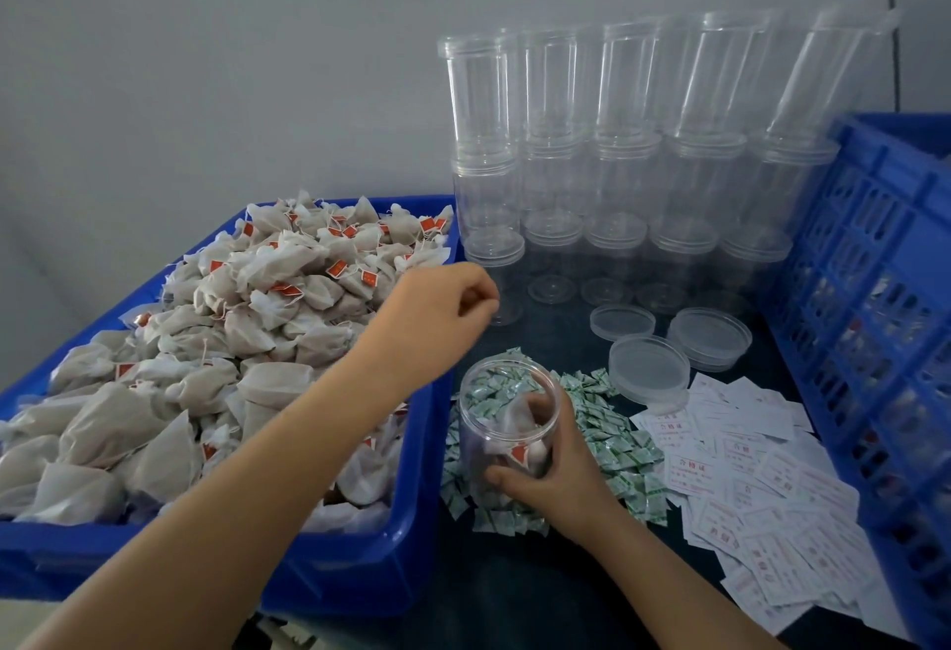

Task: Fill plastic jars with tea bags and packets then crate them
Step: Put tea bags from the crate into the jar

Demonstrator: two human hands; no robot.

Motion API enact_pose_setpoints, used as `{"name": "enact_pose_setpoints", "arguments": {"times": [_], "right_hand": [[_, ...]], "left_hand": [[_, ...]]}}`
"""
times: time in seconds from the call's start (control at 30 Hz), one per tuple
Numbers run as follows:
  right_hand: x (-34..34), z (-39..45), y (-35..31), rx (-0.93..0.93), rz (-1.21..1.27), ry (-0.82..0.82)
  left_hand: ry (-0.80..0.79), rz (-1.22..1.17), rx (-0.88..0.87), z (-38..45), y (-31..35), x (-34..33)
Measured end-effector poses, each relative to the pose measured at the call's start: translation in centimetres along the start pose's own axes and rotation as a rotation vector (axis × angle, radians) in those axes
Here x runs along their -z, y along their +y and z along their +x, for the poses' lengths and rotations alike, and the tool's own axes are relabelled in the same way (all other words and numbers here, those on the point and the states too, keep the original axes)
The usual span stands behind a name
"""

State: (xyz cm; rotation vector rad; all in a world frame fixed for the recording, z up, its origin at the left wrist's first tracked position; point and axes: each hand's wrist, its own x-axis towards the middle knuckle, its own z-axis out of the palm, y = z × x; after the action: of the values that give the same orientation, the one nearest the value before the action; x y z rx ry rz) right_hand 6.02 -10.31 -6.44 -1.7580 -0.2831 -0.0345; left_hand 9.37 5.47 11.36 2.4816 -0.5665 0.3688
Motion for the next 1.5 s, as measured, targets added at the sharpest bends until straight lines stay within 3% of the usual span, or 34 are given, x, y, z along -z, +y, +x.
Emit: {"name": "enact_pose_setpoints", "arguments": {"times": [0.33,0.7,0.8,1.23,1.5], "right_hand": [[0.0,-0.1,-0.2,0.001,0.036,-0.001],[0.0,-0.2,-0.2,0.013,-0.006,0.022],[-0.1,-0.2,-0.1,0.019,-0.003,0.013],[0.0,-0.2,-0.2,0.032,-0.013,0.003],[0.1,-0.3,-0.6,0.019,0.000,-0.003]], "left_hand": [[0.059,0.241,0.232,-0.3,-7.9,0.7],[-0.345,0.573,0.294,2.3,-10.6,-3.2],[-0.375,0.616,0.292,2.5,-11.0,-4.4],[-0.228,0.583,0.181,2.1,-12.3,-4.3],[0.065,0.211,0.204,1.5,-9.8,-0.5]]}}
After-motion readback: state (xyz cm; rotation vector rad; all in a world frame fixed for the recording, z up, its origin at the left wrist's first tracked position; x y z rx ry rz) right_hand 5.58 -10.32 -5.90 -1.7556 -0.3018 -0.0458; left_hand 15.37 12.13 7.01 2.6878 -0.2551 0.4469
